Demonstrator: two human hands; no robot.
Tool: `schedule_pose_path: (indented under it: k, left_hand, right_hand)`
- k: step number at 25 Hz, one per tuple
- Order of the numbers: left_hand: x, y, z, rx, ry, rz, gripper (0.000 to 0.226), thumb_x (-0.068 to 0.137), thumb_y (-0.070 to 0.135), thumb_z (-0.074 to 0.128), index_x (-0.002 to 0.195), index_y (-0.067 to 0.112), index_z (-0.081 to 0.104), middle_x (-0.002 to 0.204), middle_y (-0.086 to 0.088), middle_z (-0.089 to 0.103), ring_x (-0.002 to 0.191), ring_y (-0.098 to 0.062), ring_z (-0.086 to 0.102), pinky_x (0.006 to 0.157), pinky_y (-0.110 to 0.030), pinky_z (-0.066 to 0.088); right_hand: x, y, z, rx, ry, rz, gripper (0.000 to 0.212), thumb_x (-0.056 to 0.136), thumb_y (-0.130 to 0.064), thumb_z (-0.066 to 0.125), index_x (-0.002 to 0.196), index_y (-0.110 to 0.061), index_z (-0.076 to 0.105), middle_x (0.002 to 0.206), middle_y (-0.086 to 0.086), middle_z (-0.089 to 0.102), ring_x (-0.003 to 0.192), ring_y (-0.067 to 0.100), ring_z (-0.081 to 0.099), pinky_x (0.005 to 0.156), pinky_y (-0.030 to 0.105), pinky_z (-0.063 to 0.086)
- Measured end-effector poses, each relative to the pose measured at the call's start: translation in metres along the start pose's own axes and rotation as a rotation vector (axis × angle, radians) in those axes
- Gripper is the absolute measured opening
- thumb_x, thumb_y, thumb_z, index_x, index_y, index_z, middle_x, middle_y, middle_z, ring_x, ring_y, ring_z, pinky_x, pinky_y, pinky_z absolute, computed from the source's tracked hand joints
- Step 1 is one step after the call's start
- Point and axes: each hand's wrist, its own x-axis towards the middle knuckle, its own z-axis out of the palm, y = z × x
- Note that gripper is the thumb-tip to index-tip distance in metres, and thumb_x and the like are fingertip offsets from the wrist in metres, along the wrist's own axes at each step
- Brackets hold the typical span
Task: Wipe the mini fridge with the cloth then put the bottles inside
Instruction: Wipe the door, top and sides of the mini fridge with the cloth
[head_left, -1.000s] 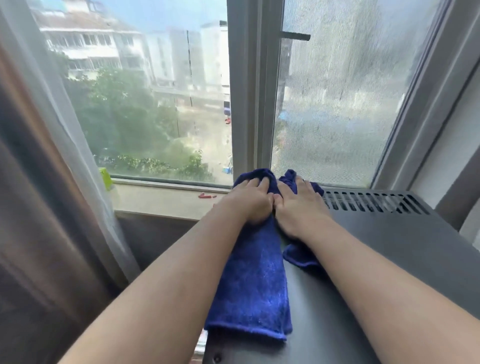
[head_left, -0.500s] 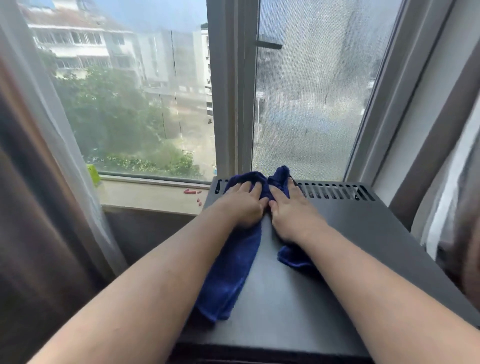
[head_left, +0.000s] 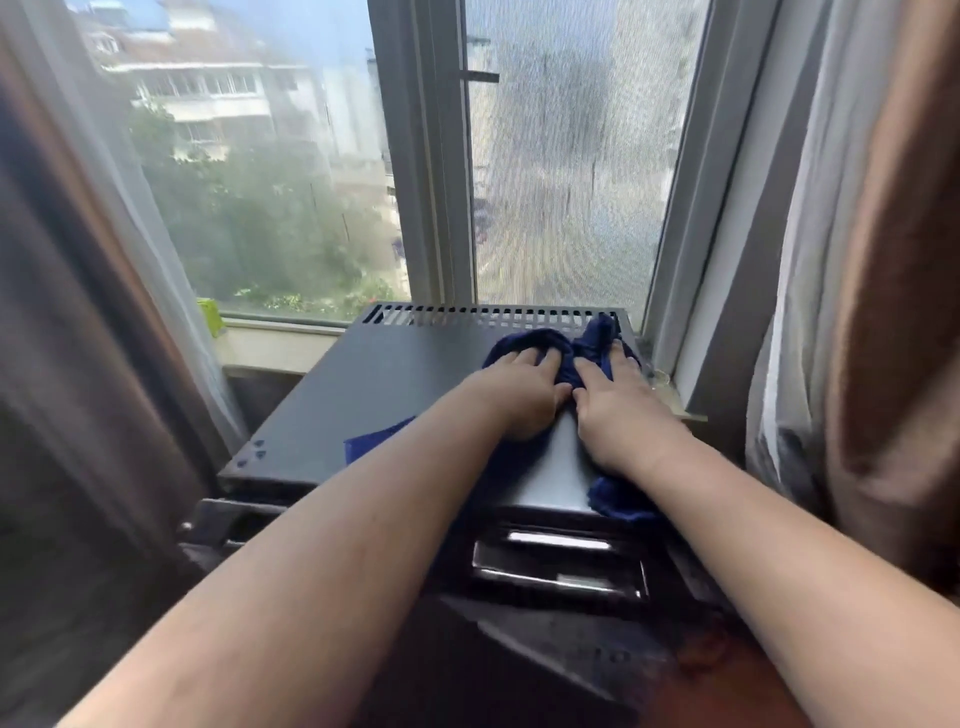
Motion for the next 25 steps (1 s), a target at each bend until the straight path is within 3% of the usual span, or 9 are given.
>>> schedule_pose_path:
  k: [3,6,10,13,15,18,22,23,25]
  left_hand:
    - [-0.024,0.028,-0.005,-0.209,0.057,0.059,0.052,0.110,0.033,0.037,0.157,0.012,0.034,0.162,-0.013,0.036,0.147,-0.028,0.036,0.115,-0.027,0.025]
    - [-0.066,0.003,-0.025,-0.263,0.133,0.043,0.043,0.102,0.023,0.053,0.146,0.020,0.054,0.138,-0.005,0.062,0.110,-0.016,0.057,0.084,-0.014,0.033]
    - [-0.114,-0.054,-0.035,-0.214,-0.055,-0.101,0.038,0.094,0.042,0.065,0.130,0.031,0.066,0.116,0.013,0.071,0.104,-0.010,0.065,0.092,-0.025,0.047]
    - [-0.132,-0.076,-0.034,-0.260,-0.018,-0.063,0.033,0.087,0.062,0.067,0.114,0.044,0.070,0.101,0.025,0.068,0.097,0.004,0.065,0.086,-0.018,0.048]
    - [-0.145,-0.097,-0.039,-0.226,0.013,-0.039,0.026,0.086,0.061,0.067,0.109,0.049,0.069,0.101,0.027,0.067,0.094,0.009,0.062,0.077,-0.011,0.042]
    - [-0.166,-0.145,-0.055,-0.208,0.116,-0.087,0.020,0.096,0.043,0.062,0.115,0.044,0.069,0.104,0.024,0.068,0.091,0.016,0.059,0.075,-0.010,0.040]
    - [-0.185,-0.205,-0.065,-0.287,0.279,-0.208,0.036,0.102,0.024,0.054,0.136,0.032,0.063,0.132,0.010,0.067,0.118,-0.005,0.062,0.106,-0.029,0.045]
    - [-0.187,-0.213,-0.063,-0.296,0.276,-0.225,0.040,0.103,0.022,0.051,0.141,0.031,0.059,0.136,0.007,0.064,0.118,-0.009,0.062,0.106,-0.029,0.046]
    - [-0.184,-0.222,-0.054,-0.265,0.232,-0.224,0.046,0.103,0.018,0.046,0.147,0.032,0.052,0.133,0.004,0.063,0.094,-0.010,0.064,0.082,-0.014,0.049]
  right_hand:
    - [-0.022,0.019,-0.007,-0.003,0.047,-0.015,0.052,0.107,-0.031,0.034,0.158,-0.028,0.023,0.168,0.014,-0.008,0.154,0.034,0.002,0.124,0.041,0.005]
    - [-0.036,0.021,-0.015,0.039,0.042,-0.064,0.056,0.105,-0.035,0.041,0.158,-0.029,0.025,0.167,0.017,-0.011,0.154,0.039,-0.001,0.124,0.039,0.000]
    - [-0.042,-0.008,-0.018,0.101,-0.039,-0.024,0.064,0.101,-0.048,0.036,0.160,-0.031,0.018,0.167,0.016,-0.010,0.155,0.033,-0.006,0.123,0.040,-0.002]
    - [-0.049,-0.051,-0.007,0.135,-0.124,-0.050,0.089,0.090,-0.078,0.031,0.161,-0.030,0.011,0.166,0.015,-0.017,0.154,0.033,-0.015,0.122,0.044,-0.006]
    - [-0.049,-0.085,0.006,0.035,-0.163,-0.091,0.106,0.080,-0.089,0.032,0.161,-0.029,0.004,0.165,0.017,-0.020,0.153,0.036,-0.017,0.122,0.047,-0.006]
    - [-0.037,-0.137,0.024,-0.024,-0.171,-0.124,0.096,0.087,-0.078,0.039,0.161,-0.029,0.002,0.164,0.019,-0.020,0.152,0.039,-0.016,0.122,0.051,-0.004]
    - [-0.020,-0.208,0.056,0.017,-0.153,-0.239,0.073,0.096,-0.056,0.038,0.160,-0.032,0.012,0.167,0.017,-0.013,0.154,0.037,-0.010,0.123,0.051,0.000]
    - [-0.019,-0.224,0.063,0.031,-0.147,-0.270,0.070,0.097,-0.052,0.037,0.160,-0.033,0.015,0.167,0.015,-0.011,0.154,0.036,-0.009,0.123,0.050,0.001]
    - [-0.017,-0.246,0.074,0.056,-0.136,-0.311,0.066,0.097,-0.048,0.036,0.159,-0.034,0.018,0.168,0.014,-0.008,0.155,0.033,-0.007,0.124,0.048,0.002]
